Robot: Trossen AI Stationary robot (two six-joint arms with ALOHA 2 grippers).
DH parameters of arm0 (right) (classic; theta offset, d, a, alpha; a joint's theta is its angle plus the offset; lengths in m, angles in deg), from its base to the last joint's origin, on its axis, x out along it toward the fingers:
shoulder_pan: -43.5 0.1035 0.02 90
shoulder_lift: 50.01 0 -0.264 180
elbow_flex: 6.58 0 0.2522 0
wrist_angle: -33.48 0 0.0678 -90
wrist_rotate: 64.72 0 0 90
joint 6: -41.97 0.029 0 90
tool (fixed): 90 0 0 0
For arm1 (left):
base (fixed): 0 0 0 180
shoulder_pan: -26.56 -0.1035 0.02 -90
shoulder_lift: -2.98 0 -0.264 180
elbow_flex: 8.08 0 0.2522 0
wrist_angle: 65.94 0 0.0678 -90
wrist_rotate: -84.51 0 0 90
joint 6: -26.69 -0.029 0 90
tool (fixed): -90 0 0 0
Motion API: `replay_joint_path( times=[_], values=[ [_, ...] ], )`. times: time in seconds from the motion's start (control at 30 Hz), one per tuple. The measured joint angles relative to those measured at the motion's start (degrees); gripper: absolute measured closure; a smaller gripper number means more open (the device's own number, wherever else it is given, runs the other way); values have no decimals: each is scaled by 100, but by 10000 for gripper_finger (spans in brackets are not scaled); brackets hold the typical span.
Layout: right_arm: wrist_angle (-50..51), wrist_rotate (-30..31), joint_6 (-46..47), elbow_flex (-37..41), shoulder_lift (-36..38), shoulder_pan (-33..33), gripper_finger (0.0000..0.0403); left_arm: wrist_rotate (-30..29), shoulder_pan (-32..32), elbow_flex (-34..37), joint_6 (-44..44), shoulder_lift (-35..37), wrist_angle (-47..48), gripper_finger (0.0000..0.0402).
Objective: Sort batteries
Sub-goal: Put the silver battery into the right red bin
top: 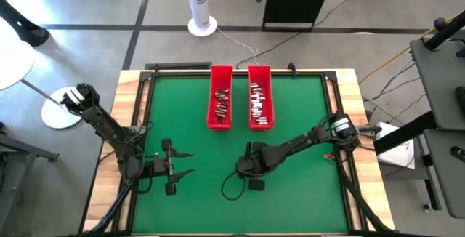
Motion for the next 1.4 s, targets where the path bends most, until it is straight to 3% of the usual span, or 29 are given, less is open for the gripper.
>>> replay_joint_path(
  times=[0.23,0.4,0.67,0.97,1.07,1.2,1.4],
  values=[
    [-461,-12,-392,28,3,-51,370,8,0,-2,193,2,33,193],
    [-17,181,-465,-273,202,-62,383,192,0,0,349,80,368,193],
    [442,882,-564,-211,1585,-237,389,50,-31,25,552,216,667,193],
    [865,1753,-1281,28,2840,-1176,393,44,-149,31,742,210,815,193],
    [819,1739,-1792,64,2799,-1686,393,112,-225,33,947,210,980,193],
    [579,1700,-2555,64,2598,-2367,392,790,-419,33,1265,212,1384,193],
    [276,1244,-3341,79,1914,-3241,391,942,-848,33,1824,211,2047,193]
  ],
)
